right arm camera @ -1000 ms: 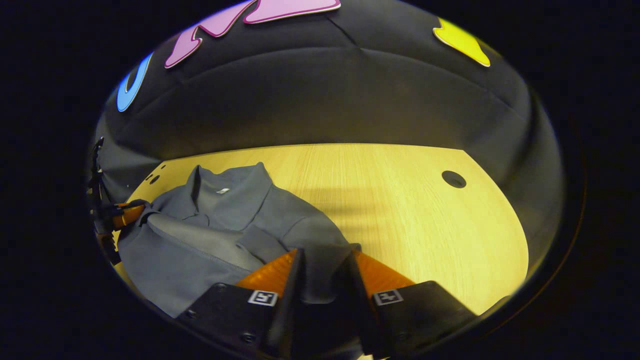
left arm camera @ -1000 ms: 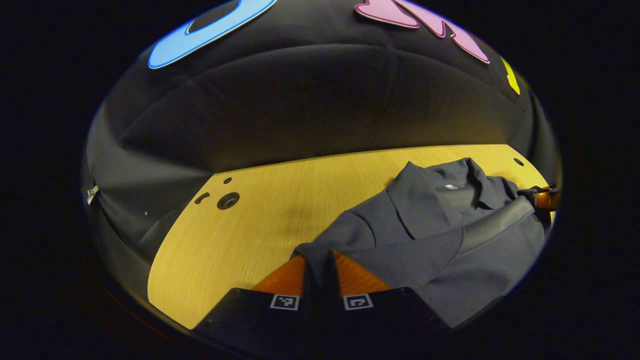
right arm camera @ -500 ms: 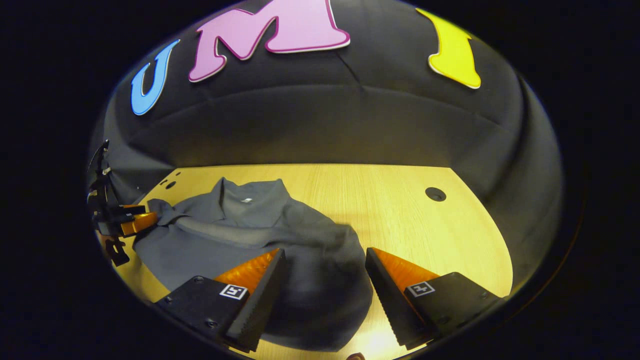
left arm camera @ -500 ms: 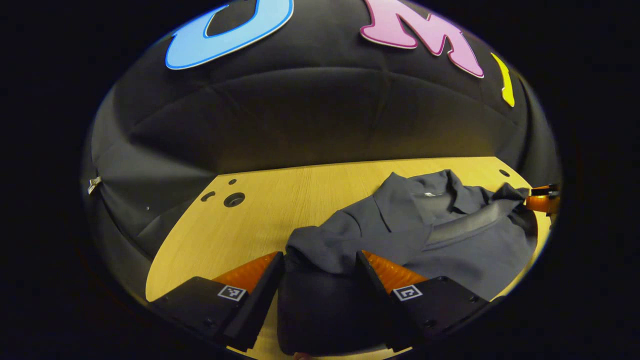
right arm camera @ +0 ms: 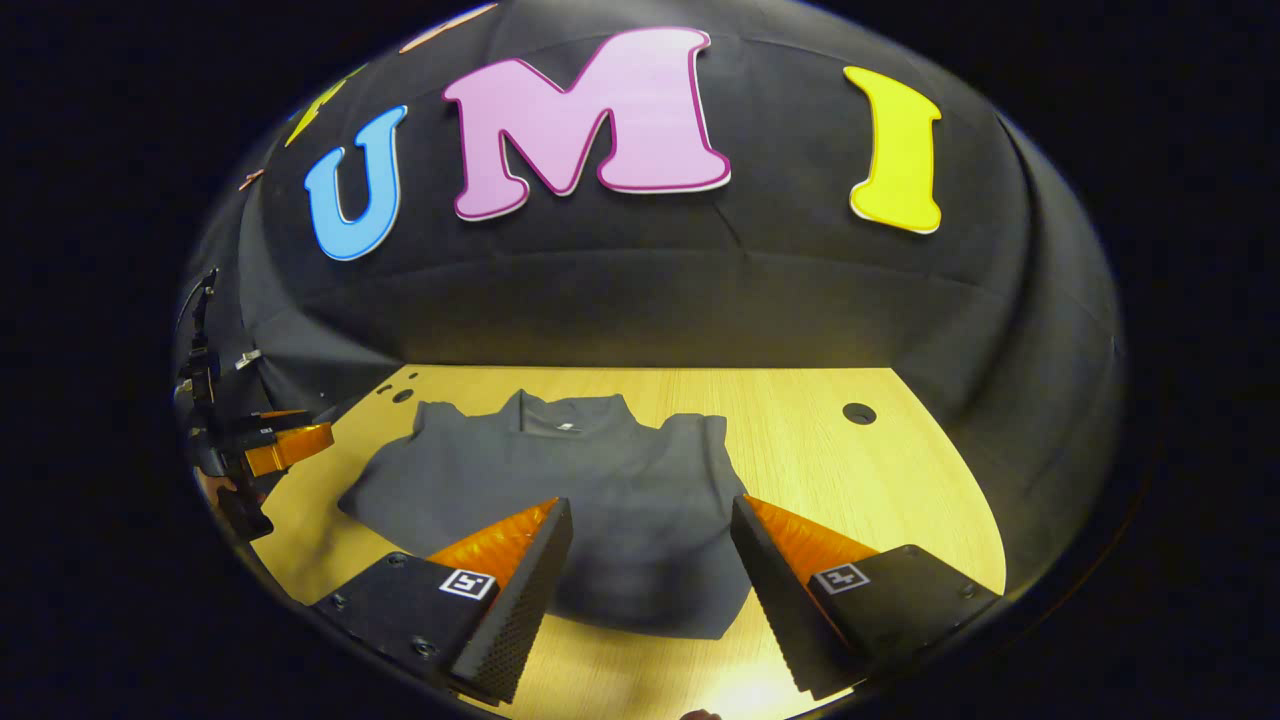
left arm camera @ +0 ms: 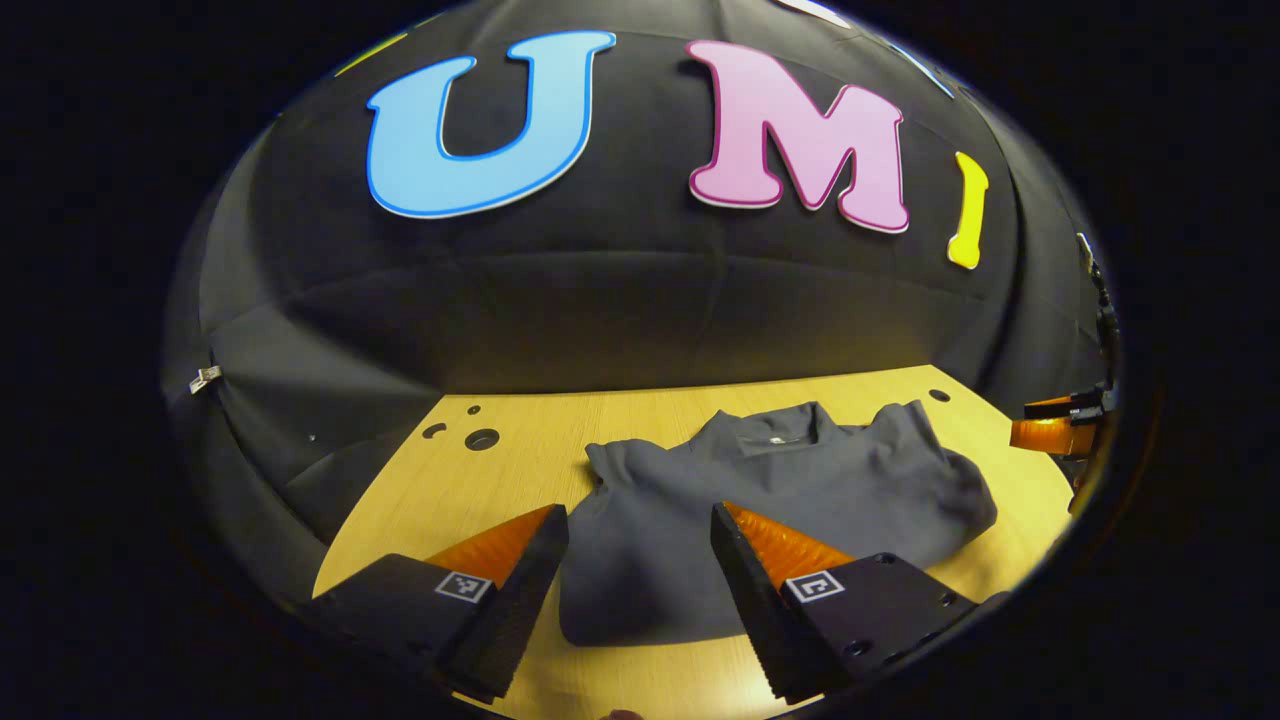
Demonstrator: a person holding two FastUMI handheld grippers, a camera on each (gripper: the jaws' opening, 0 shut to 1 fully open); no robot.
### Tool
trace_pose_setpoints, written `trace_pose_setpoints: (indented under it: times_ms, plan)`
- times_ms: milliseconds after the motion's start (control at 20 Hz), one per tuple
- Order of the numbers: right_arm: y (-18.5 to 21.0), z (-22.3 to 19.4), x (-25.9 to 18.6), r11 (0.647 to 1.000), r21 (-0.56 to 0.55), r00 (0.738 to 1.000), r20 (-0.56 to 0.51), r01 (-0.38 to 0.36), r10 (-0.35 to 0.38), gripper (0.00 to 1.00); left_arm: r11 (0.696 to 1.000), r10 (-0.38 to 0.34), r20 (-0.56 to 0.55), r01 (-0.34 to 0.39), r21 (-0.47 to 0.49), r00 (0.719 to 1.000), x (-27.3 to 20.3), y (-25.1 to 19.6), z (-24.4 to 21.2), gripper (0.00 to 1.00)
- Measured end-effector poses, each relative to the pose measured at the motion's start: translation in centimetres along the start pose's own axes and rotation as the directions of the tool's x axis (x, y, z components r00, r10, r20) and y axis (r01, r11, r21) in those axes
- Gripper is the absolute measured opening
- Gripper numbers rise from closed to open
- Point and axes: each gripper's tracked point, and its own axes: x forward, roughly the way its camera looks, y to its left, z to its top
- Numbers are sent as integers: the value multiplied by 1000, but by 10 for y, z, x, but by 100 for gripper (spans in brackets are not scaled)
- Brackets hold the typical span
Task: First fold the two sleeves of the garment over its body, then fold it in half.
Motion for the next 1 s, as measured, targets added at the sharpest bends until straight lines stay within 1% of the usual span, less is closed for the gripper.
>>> trace_pose_setpoints:
  times_ms: [150,250,400,550,650,850,1000]
  plan:
    - [8,4,-24,1000,-4,1000,17,-14,14,99,1000,-9,32,9,1,999,-33,-7,10,91]
    - [14,4,-39,1000,0,1000,22,-15,15,99,1000,-29,42,29,-6,999,-51,-15,12,91]
    - [25,0,-64,1000,8,999,33,-24,23,99,999,-40,42,41,-11,998,-77,-20,6,91]
    - [32,-6,-88,999,-29,999,41,-21,22,99,999,-43,37,43,-21,998,-98,-23,0,91]
    - [38,-8,-101,1000,-7,998,53,-27,27,99,999,-43,34,43,-5,998,-112,-23,-5,91]
    - [38,-21,-112,1000,6,999,35,-30,30,99,998,-60,13,61,-35,998,-132,-31,-19,91]
    - [41,-29,-117,999,19,999,25,-34,34,99,997,-61,-12,60,-48,998,-137,-35,-34,92]
